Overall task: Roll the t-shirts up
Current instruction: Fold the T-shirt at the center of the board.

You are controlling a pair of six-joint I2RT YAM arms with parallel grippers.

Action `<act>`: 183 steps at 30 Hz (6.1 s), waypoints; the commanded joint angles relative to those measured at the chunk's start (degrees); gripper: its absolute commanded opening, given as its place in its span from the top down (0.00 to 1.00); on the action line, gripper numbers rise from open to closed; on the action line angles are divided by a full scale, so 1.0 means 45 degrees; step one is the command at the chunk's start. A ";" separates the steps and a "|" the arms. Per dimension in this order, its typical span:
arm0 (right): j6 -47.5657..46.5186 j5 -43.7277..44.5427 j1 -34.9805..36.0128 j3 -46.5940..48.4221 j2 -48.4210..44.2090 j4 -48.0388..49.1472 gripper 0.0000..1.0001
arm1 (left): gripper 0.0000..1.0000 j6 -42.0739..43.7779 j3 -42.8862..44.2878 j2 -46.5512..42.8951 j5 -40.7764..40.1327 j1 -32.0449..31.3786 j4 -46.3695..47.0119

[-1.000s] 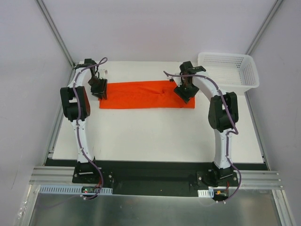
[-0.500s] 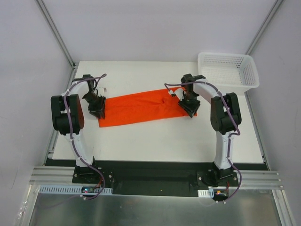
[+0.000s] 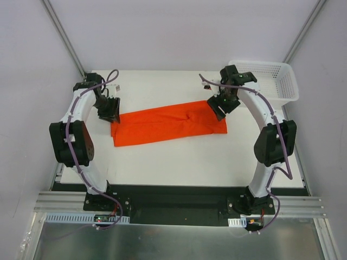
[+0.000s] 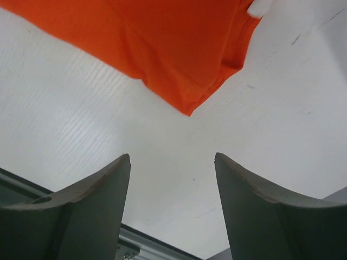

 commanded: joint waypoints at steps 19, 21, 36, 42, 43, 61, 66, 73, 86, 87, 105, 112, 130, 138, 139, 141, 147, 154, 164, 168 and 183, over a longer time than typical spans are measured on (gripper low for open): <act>0.0285 -0.0393 -0.0484 0.2941 0.1704 -0.0325 0.33 | 0.65 0.1585 0.3029 0.4736 -0.0004 -0.0035 0.0152; 0.0246 -0.0374 -0.0503 0.3058 0.1879 -0.0267 0.34 | 0.65 0.1624 0.3029 0.4854 -0.0140 -0.0054 0.0210; -0.0145 -0.0296 -0.0406 0.5890 0.4751 0.0689 0.33 | 0.87 0.1644 0.2970 0.5128 -0.0043 -0.0113 0.0230; -0.0146 -0.0997 -0.0406 0.6026 0.5452 0.1647 0.33 | 1.00 0.1566 0.3009 0.4485 0.0035 -0.0113 0.0211; -0.0049 -0.1076 -0.0387 0.6124 0.5590 0.1609 0.33 | 1.00 0.1566 0.2932 0.4213 0.0016 -0.0113 0.0191; 0.0031 -0.0784 -0.0308 0.6964 0.7622 0.2116 0.58 | 1.00 0.1878 0.1311 0.2843 -0.0082 -0.0094 -0.0121; 0.0089 -0.0804 -0.0308 0.7004 0.7817 0.2194 0.63 | 1.00 0.1917 0.1135 0.2707 -0.0237 -0.0094 -0.0160; 0.0265 -0.0667 -0.0289 0.7218 0.7858 0.2292 0.87 | 1.00 0.2034 0.1017 0.2531 -0.0414 -0.0113 -0.0238; 0.0675 -0.0549 -0.0269 0.5227 0.5046 0.3230 0.99 | 1.00 0.1976 0.1154 0.2023 -0.0297 -0.0113 -0.0219; 0.0733 -0.0627 -0.0269 0.5226 0.4871 0.3210 0.99 | 1.00 0.1957 0.1173 0.2003 -0.0258 -0.0094 -0.0200; 0.1417 -0.1174 -0.0289 0.5091 0.3483 0.4537 0.99 | 1.00 0.1527 0.1076 0.0851 -0.1293 0.0004 -0.0219; 0.1710 -0.1214 -0.0308 0.5187 0.3268 0.5084 0.99 | 1.00 0.1585 0.0744 0.0499 -0.1625 0.0160 -0.0200; 0.1593 -0.2073 -0.0016 0.3515 0.1375 0.5123 0.99 | 1.00 0.1800 0.0041 -0.0594 -0.1274 0.0258 -0.0199; 0.1866 -0.2053 0.0004 0.1263 -0.0986 0.4988 0.99 | 1.00 0.1898 -0.1228 -0.1746 -0.0923 0.0258 -0.0473; 0.1905 -0.2073 0.0024 0.1010 -0.1203 0.4949 0.99 | 1.00 0.1956 -0.1364 -0.1902 -0.0845 0.0277 -0.0512; 0.1886 -0.2015 0.0082 0.0151 -0.1943 0.4929 0.99 | 1.00 0.2073 -0.1794 -0.2312 -0.0669 0.0258 -0.0628; 0.2002 -0.1820 0.0608 -0.2208 -0.3897 0.4363 0.99 | 1.00 0.2638 -0.2830 -0.3698 -0.0336 0.0258 -0.0921; 0.2277 -0.1372 0.1117 -0.3116 -0.5639 0.3601 0.99 | 1.00 0.3265 -0.3748 -0.5416 -0.0218 0.0336 -0.1293; 0.1769 -0.1097 0.0786 0.0007 -0.2478 0.3757 0.99 | 1.00 0.2778 -0.3203 -0.4074 -0.0921 0.0785 -0.0903; 0.1788 -0.1038 0.0590 0.0811 -0.1131 0.4009 0.99 | 1.00 0.2504 -0.2344 -0.2804 -0.1117 0.0883 -0.0727; 0.1574 -0.0530 0.0551 0.3037 0.1799 0.4675 0.99 | 1.00 0.2445 0.0332 0.0752 -0.1546 0.0922 -0.0493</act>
